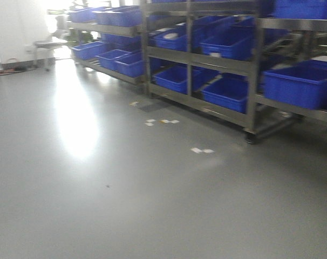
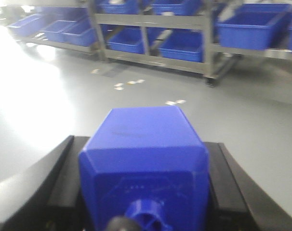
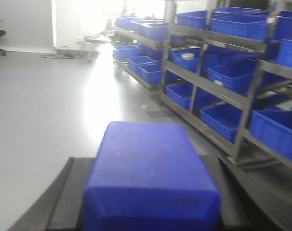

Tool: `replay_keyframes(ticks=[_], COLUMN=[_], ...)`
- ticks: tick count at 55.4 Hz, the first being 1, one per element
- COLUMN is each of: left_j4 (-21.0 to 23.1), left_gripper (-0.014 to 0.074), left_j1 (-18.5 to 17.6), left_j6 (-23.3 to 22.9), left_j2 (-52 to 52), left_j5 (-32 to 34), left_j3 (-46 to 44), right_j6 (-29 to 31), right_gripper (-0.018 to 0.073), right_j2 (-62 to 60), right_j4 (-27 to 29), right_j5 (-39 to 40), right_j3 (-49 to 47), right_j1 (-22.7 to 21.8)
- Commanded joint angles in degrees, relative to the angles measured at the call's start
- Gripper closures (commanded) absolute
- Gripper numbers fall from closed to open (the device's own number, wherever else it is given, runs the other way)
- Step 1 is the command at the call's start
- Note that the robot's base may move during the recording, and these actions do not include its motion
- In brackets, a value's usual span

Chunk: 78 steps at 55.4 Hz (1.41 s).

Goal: Pick and sort blue part to right shelf
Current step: 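Drive the base across the floor toward the bin shelf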

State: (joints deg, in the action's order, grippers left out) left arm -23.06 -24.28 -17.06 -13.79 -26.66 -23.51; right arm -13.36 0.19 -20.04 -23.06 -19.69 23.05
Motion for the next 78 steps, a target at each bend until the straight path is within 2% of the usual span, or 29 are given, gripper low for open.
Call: replay_keyframes(ticks=[1, 78], left_j4=[-0.8, -0.8], left_gripper=[0.0304, 0.0304], left_j1=[-0.2, -0.2], left_j6=[-0.2, -0.2], left_j2=[-0.7, -0.7], left_j5=[4.8, 4.8], left_j3=[-1.7, -1.7], right_j6=[0.3, 0.3], right_gripper=[0.0348, 0.0348], right_j2=[1.0, 1.0], right_j4=[-1.4, -1.4], right_j5=[5.3, 5.3], right_j3=[-1.5, -1.5], right_j1=[-0.1, -0.1])
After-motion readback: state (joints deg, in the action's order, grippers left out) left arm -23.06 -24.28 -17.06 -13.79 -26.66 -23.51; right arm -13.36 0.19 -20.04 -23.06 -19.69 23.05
